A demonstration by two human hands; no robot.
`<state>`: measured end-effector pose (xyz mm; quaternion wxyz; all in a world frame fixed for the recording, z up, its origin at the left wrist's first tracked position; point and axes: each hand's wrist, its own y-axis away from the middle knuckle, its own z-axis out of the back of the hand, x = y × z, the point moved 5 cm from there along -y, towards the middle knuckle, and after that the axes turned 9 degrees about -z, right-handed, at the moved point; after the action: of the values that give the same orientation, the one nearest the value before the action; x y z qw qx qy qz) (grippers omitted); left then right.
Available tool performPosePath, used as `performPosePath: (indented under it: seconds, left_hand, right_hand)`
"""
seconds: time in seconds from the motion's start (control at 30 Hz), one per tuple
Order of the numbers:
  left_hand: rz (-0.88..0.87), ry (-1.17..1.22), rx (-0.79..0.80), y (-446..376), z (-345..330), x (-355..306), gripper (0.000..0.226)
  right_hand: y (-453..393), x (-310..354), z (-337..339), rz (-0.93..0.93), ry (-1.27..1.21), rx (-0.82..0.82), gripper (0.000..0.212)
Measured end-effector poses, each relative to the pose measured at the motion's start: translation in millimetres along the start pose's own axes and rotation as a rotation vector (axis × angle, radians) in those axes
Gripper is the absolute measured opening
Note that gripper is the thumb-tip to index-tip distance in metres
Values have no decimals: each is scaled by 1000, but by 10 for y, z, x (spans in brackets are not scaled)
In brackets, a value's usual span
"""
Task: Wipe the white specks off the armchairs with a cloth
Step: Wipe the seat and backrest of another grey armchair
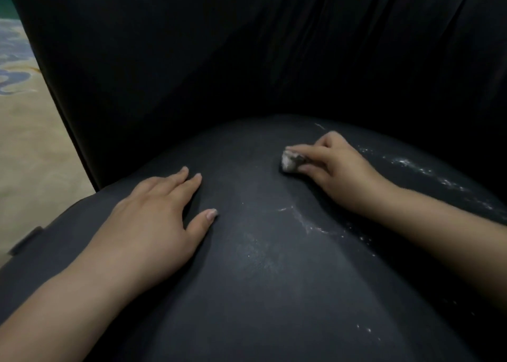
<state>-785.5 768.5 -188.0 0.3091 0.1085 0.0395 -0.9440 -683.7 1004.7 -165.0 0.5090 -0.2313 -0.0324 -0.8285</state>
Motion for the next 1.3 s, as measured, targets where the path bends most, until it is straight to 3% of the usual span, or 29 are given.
performPosePath:
  seconds: [0.07,0.17,0.23,0.37,0.43,0.53,0.6,0.63,0.77,0.83,0.93,1.0,1.1,1.17,1.3]
  left_hand:
    - [3,-2,-3,4,-4,-18,95]
    - [12,10,-1,5,-4,-16,94]
    - [11,13,7,-2,-3,-10,90]
    - [13,25,5,-7,-6,7,81]
    - [12,40,2,-10,-23,12,77]
    - [0,61,-6,0,-48,52,69]
    - [-9,83,-21,26,-54,79,67]
    - [-13,89,-29,34,-50,89,66]
    - [-12,90,-42,45,-31,94,67]
    - [-8,76,-52,41,-30,86,67]
    - [-14,68,-45,49,-38,97,69]
    - [-22,63,-46,45,-39,120,69]
    - [-30,57,-56,43,-54,122,67]
    - [-31,64,-57,36,-63,112,74]
    - [-56,66,-67,7,-67,130,89]
  right_hand:
    - [-24,159,-98,-42,-37,4,36]
    - [351,554,-252,234,-67,49,38]
    - [484,561,-259,301,-64,118,42]
    - [-5,346,-176,42,-77,-5,38]
    - [-84,468,-240,5,-63,6,39]
    - [316,772,-331,314,-47,61,38]
    - [541,697,-299,399,-37,162,39]
    - [505,565,-226,378,-15,138,38]
    - [211,62,14,1,20,-28,38]
    - [397,237,-48,117,0,-51,36]
    - [778,468,-185,286,-36,120,41]
    - [650,286,-63,230,-14,55,38]
    - [459,-93,141,-34,-2,-69,39]
    - [565,-1,106,14,-13,-84,38]
    - [685,246,-66,174,-48,44,39]
